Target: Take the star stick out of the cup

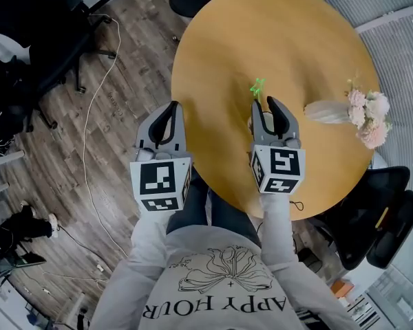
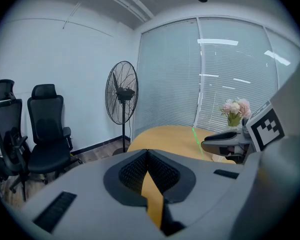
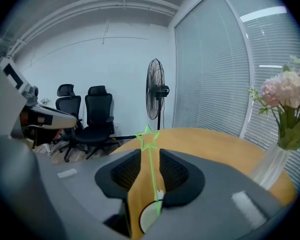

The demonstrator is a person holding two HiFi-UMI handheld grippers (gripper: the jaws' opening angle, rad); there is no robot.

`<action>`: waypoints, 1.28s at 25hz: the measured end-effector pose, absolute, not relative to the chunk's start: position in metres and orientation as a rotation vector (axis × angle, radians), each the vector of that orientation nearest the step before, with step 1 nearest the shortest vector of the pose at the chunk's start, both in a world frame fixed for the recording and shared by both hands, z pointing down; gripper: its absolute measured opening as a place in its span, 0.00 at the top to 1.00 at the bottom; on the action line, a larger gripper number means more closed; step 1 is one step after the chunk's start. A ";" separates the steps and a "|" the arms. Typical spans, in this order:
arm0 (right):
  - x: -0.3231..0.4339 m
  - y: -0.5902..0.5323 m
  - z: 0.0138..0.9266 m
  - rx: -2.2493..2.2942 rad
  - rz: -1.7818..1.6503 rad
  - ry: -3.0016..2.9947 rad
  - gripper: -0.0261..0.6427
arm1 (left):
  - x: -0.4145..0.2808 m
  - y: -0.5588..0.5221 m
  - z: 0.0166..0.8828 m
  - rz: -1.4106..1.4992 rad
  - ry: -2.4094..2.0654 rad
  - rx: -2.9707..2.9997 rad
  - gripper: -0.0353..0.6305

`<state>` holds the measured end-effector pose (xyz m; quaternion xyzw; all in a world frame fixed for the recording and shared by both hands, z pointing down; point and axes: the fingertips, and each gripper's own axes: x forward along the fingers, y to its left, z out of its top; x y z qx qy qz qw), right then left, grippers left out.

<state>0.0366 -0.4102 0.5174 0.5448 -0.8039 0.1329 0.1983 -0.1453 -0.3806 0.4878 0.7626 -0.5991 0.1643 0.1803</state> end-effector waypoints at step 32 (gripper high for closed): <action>0.051 -0.413 0.554 1.591 0.436 -2.142 0.94 | -0.146 -0.379 0.524 0.495 -1.644 2.087 0.94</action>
